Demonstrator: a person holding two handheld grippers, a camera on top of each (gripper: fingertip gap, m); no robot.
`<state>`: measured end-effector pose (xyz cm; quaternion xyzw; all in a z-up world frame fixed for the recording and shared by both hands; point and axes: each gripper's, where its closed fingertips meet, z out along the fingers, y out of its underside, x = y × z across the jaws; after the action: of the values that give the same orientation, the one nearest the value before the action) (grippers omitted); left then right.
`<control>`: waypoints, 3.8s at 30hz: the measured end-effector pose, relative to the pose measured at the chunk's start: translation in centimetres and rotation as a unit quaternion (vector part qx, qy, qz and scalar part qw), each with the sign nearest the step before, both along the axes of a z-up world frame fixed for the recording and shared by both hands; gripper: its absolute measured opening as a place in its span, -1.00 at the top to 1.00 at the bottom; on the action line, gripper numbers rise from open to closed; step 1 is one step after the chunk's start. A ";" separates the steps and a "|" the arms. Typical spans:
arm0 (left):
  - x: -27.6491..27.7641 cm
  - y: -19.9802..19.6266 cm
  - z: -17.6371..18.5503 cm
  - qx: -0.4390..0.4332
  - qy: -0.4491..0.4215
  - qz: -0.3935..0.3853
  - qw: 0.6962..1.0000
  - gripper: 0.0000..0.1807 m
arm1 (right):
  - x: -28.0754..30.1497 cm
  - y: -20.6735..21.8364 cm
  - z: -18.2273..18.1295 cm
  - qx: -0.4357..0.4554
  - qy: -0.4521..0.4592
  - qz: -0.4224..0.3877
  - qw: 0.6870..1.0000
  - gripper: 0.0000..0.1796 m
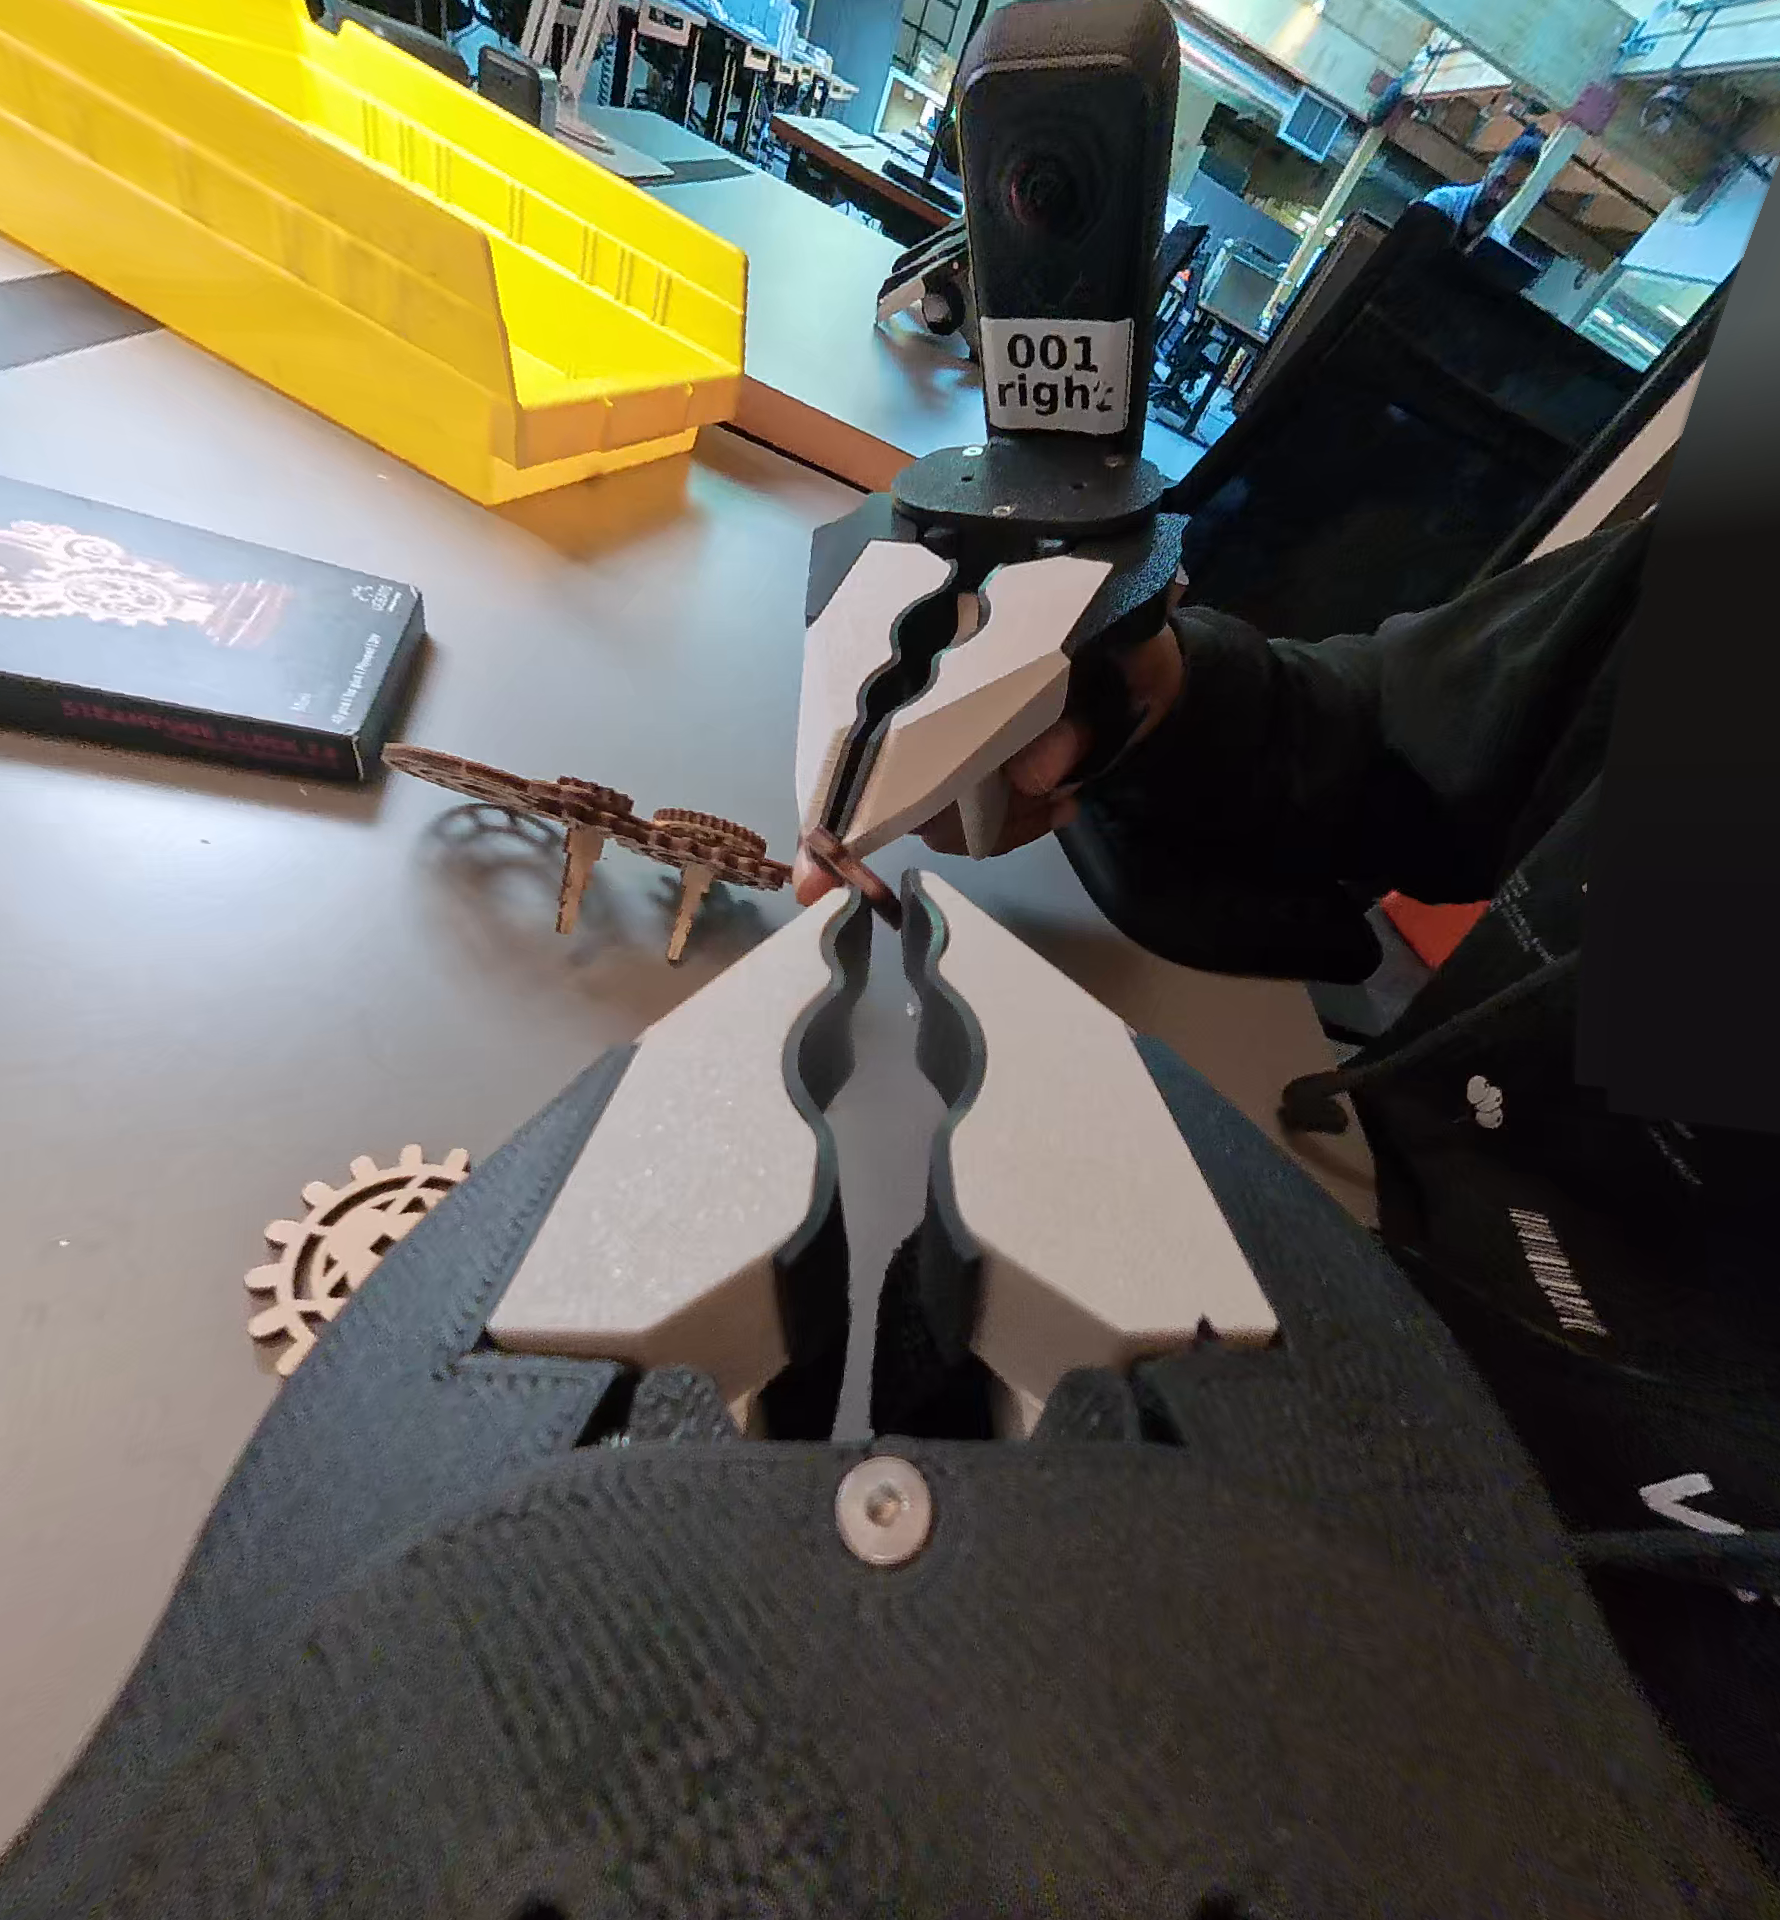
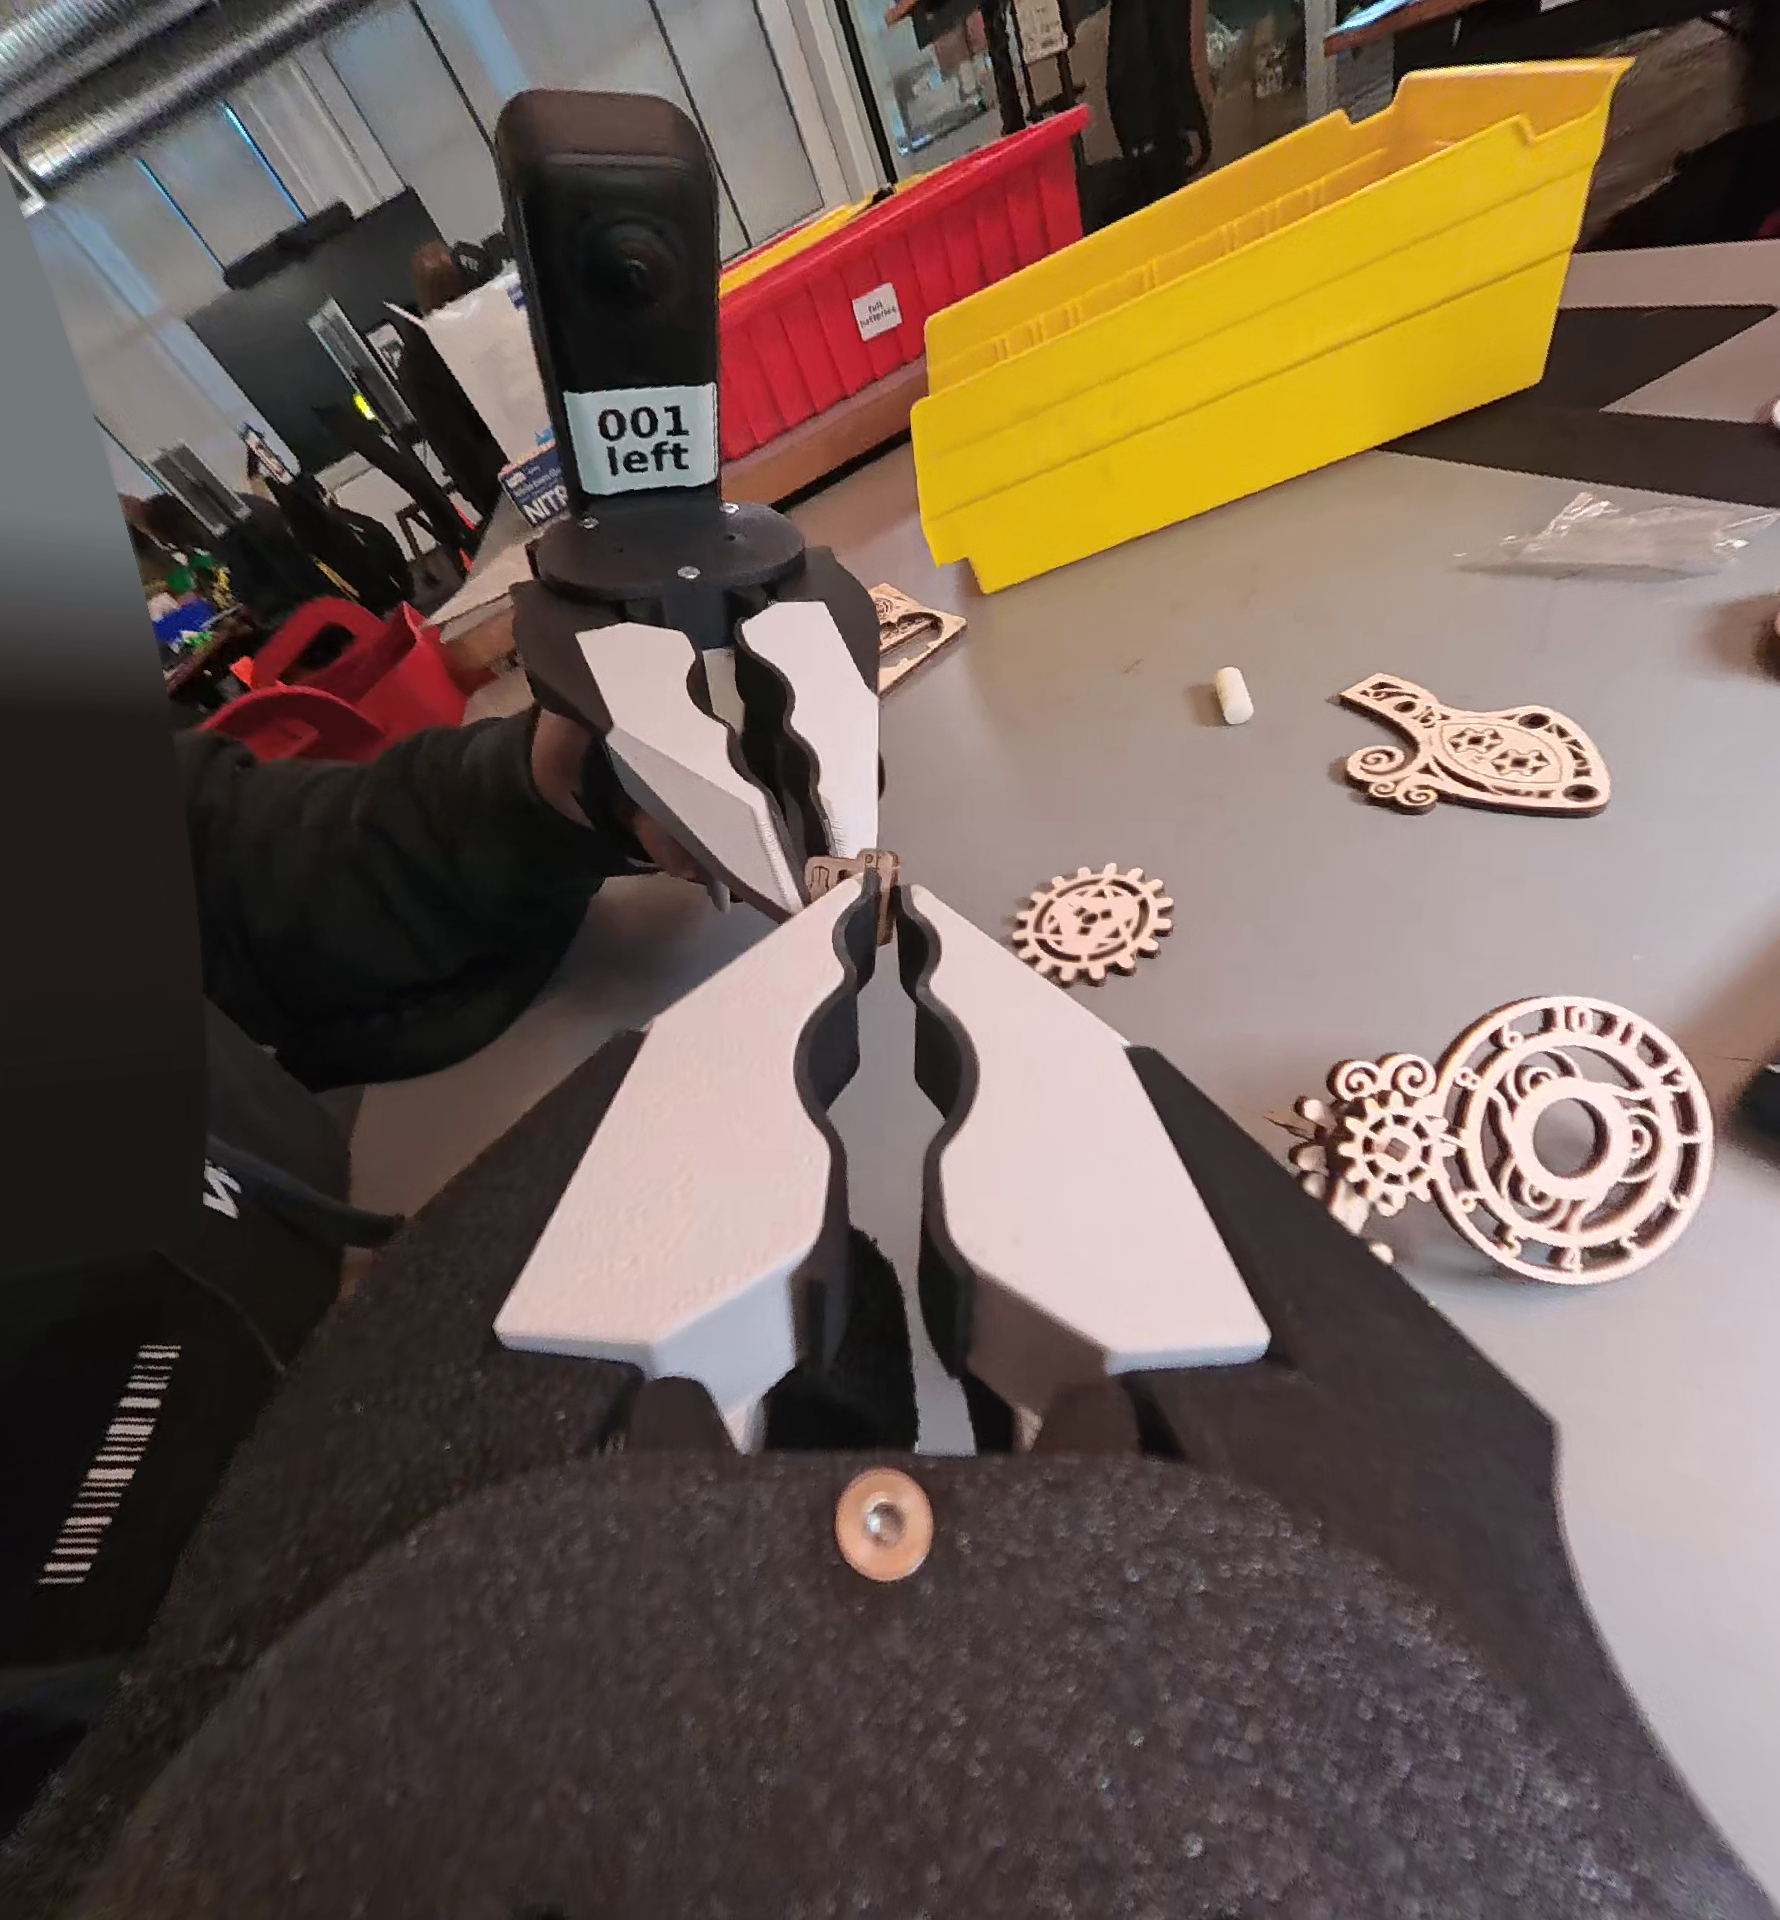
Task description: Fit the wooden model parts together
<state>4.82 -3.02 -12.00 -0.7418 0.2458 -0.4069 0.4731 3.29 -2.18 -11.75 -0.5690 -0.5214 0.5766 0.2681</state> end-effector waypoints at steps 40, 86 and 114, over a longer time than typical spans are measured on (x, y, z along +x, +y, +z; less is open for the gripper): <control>0.3 -0.7 0.9 0.252 0.180 0.002 0.951 0.98 | 1.0 -1.5 1.0 0.397 0.084 0.022 0.914 0.97; -2.6 2.3 0.2 0.205 0.252 0.130 0.937 0.73 | -0.7 0.8 0.9 -0.029 0.006 -0.075 0.997 0.99; -2.9 4.0 -0.2 0.200 0.118 0.137 0.963 -0.19 | -0.5 2.1 1.1 0.096 0.042 -0.091 0.990 0.99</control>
<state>1.92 1.01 -12.21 -0.7015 0.2726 -0.1901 0.6304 2.75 -0.06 -10.66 -0.5608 -0.5087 0.5207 0.3943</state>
